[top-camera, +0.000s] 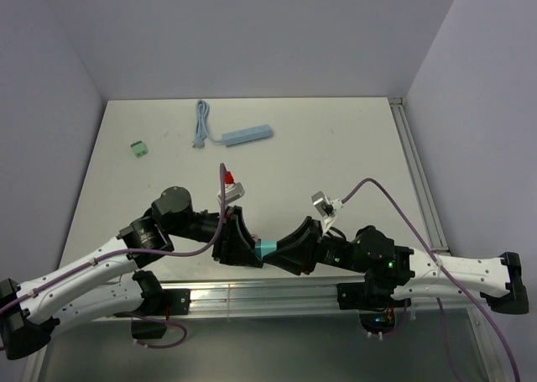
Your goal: Insert the plug
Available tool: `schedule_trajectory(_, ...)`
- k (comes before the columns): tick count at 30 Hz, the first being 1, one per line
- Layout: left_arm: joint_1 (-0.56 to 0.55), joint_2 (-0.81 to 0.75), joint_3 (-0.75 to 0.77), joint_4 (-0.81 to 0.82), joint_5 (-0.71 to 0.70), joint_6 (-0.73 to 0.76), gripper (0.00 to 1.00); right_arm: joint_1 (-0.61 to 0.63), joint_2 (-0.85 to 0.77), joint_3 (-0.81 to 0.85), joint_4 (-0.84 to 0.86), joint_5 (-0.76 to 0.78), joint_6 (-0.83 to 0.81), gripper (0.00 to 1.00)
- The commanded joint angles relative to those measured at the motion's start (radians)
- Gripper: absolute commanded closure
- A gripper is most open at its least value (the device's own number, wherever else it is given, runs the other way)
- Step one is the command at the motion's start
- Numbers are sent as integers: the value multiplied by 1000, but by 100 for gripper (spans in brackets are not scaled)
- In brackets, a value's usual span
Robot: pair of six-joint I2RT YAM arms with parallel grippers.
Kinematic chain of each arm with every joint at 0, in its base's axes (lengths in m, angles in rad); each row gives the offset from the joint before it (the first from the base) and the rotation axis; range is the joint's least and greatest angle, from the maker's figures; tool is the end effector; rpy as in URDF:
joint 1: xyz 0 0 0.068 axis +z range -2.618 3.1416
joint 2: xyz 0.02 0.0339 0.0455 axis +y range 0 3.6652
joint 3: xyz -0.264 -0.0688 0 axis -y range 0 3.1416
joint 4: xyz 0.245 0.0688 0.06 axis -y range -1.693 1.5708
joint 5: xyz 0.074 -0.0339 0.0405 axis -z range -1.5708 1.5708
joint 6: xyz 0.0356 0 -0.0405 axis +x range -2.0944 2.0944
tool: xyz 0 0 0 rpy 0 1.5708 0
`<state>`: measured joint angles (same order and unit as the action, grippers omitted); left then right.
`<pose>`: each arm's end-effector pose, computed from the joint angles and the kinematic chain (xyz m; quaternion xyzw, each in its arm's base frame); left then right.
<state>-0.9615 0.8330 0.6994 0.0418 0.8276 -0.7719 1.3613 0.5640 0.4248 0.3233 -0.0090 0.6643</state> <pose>0.0878 -0.1716 0.3267 0.3338 0.6478 -0.6626 0.1730 0.0320 0.1523 0.3001 -0.2215 0.5995 0.6540 0.4048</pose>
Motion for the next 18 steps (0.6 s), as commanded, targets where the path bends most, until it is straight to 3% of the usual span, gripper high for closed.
schedule_trajectory(1, -2, -8, -3, 63, 21, -3, 100, -2, 25, 35, 65, -22, -8, 72)
schedule_trajectory(2, -2, -6, -3, 63, 24, -3, 100, -2, 30, 35, 66, -22, -8, 79)
schedule_trajectory(3, -2, -8, -5, 58, 24, 0, 100, -2, 34, 35, 63, -20, -14, 98)
schedule_trajectory(6, -2, -15, 6, 4, -13, 37, 100, -2, 33, 35, 43, 4, -12, 100)
schedule_trajectory(7, -2, -18, 15, -34, -53, 80, 88, -2, 24, 32, 31, 12, -9, 100)
schedule_trajectory(9, -2, -40, 35, -166, -204, 121, 56, -4, 14, 43, -47, 125, 18, 100)
schedule_trajectory(10, -2, -46, 38, -201, -244, 150, 32, -4, 10, 51, -85, 165, 32, 100)
schedule_trajectory(13, -2, -54, 45, -305, -378, 180, 12, -24, 16, 91, -274, 347, 115, 100)
schedule_trajectory(15, -2, -37, 43, -354, -395, 195, 10, -45, 30, 120, -423, 430, 188, 100)
schedule_trajectory(16, -2, -35, 41, -367, -415, 206, 4, -88, 45, 124, -469, 438, 213, 100)
schedule_trajectory(18, -2, -34, 40, -397, -467, 206, 1, -154, 57, 115, -533, 367, 256, 100)
